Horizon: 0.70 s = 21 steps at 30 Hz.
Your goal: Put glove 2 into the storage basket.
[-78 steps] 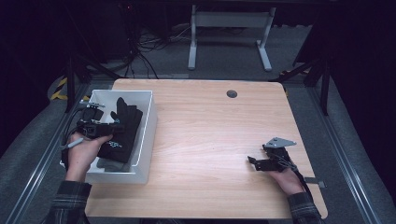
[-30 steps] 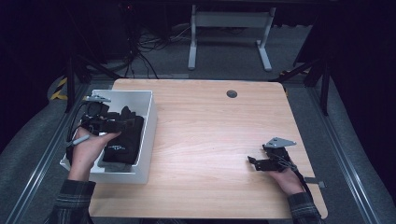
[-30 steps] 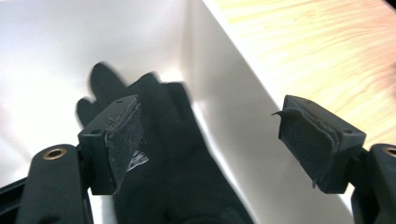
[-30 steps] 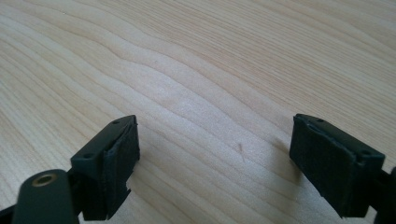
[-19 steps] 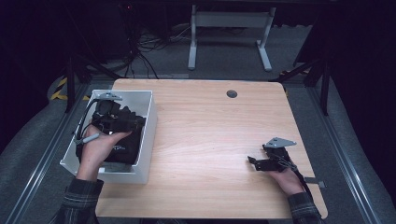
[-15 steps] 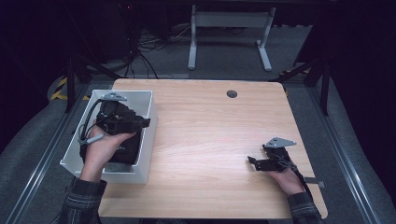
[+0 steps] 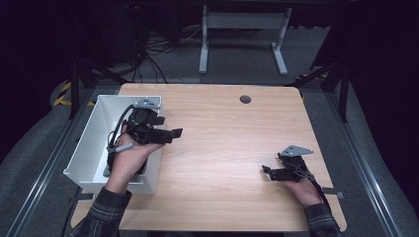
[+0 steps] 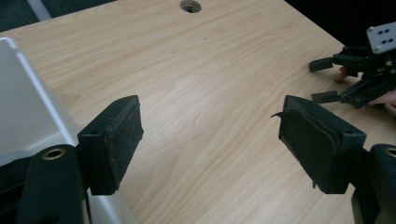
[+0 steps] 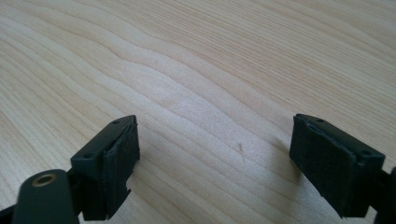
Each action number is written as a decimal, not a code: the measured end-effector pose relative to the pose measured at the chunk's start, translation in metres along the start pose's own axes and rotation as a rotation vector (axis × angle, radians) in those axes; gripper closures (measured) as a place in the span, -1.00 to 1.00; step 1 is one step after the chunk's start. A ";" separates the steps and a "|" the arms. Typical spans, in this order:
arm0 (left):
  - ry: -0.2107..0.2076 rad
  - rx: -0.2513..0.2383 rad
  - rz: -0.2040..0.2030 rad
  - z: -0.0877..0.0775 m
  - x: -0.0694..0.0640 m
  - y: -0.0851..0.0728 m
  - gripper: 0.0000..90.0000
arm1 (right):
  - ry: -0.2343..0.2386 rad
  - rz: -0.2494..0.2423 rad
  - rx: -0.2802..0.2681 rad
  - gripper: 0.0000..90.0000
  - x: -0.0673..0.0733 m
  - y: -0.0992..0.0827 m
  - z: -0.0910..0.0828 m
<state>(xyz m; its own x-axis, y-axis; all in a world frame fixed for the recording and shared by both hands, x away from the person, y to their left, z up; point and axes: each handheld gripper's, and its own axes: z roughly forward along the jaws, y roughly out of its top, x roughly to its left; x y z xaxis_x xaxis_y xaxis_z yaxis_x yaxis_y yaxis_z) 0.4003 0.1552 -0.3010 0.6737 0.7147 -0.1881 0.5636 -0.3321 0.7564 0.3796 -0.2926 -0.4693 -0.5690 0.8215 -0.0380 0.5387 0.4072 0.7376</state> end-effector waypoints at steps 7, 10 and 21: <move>-0.040 0.006 0.025 0.021 -0.022 0.004 -0.50 | 0.000 0.000 0.000 -0.64 0.000 0.000 0.000; -0.052 0.011 0.038 0.028 -0.027 0.004 -0.50 | 0.000 0.000 0.000 -0.64 0.000 0.000 0.000; -0.110 0.054 0.105 0.072 -0.058 -0.006 -0.51 | 0.002 -0.002 -0.001 -0.64 0.000 0.000 0.000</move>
<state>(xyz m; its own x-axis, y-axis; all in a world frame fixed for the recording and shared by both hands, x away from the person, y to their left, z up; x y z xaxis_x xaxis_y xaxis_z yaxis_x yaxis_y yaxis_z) 0.3927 0.0711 -0.3397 0.7767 0.6037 -0.1799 0.5106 -0.4362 0.7410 0.3795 -0.2926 -0.4693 -0.5709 0.8201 -0.0379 0.5374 0.4082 0.7379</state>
